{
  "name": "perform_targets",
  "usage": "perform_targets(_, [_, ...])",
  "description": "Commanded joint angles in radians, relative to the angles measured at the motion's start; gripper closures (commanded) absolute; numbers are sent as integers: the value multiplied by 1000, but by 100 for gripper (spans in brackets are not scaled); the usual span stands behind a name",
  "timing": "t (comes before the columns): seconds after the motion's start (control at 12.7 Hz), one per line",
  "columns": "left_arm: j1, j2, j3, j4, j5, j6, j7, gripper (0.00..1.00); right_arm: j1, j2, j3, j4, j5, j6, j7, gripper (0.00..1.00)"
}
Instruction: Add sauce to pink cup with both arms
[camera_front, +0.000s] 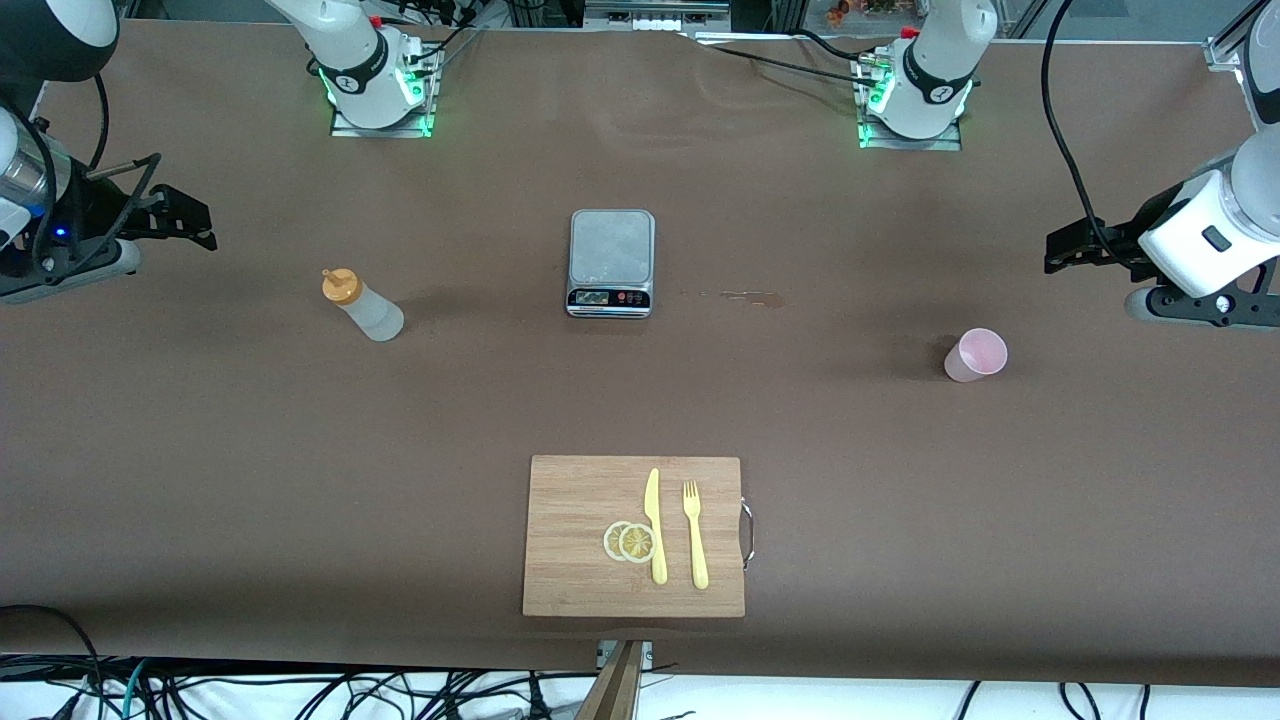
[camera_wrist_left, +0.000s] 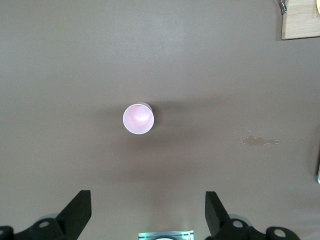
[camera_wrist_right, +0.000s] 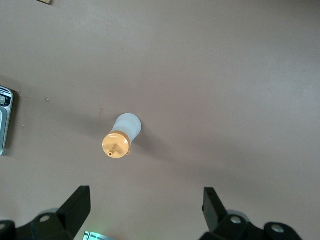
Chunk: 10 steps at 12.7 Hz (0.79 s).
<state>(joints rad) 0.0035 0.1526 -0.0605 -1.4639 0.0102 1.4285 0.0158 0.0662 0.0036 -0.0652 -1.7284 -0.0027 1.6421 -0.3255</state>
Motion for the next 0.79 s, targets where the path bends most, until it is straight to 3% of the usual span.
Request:
perform_targets(0.0, [-2,15,2,33,-22,-22,-10,0,-6,-5,8,12,-5,-21,-6,0])
perform_targets(0.71, [-3,15,2,33,-26,-22,-11,0,-6,-10,2,13,-3,-25,-10,0])
